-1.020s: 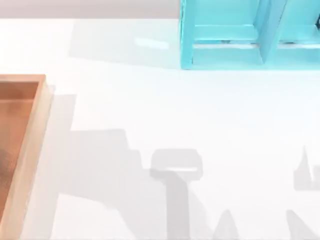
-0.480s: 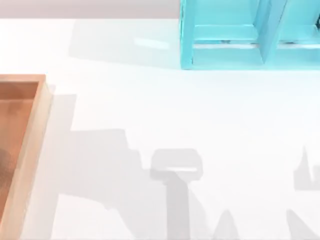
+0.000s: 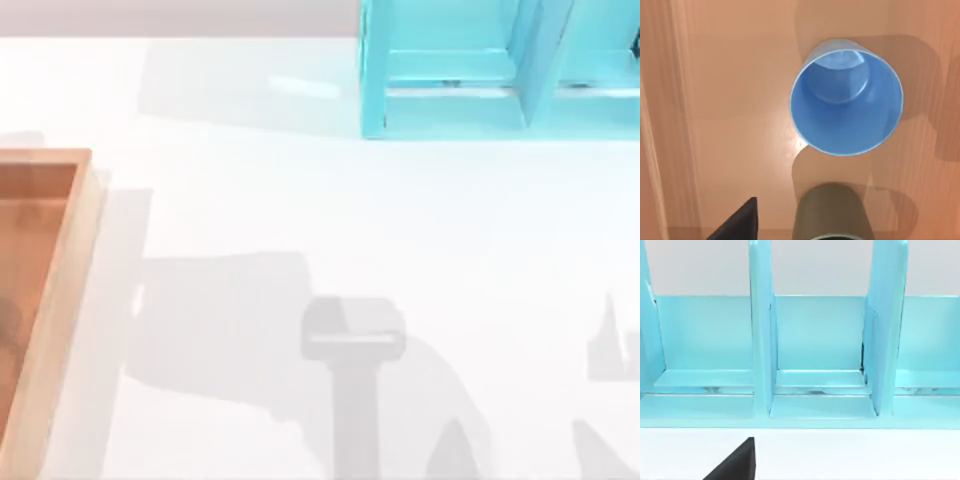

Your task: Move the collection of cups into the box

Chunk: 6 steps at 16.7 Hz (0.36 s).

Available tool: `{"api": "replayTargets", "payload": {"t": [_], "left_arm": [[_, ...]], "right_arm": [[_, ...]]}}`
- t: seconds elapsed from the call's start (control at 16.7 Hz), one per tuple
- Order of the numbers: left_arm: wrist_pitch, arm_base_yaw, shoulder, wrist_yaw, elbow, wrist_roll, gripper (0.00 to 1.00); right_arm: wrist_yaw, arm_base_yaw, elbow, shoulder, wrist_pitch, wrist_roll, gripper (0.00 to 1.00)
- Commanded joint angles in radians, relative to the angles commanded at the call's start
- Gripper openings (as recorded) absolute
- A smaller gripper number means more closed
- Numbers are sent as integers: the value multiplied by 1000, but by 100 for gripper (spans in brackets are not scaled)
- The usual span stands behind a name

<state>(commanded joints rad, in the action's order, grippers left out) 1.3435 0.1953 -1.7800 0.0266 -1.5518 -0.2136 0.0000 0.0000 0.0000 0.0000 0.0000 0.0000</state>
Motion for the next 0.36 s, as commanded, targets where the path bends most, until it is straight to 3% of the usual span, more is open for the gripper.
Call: {"api": "replayTargets", "payload": {"t": [0.36], "left_arm": [[178, -7, 11, -1, -187, 0, 100]], "right_arm": [[0, 0, 0, 0, 0, 0, 100]]}}
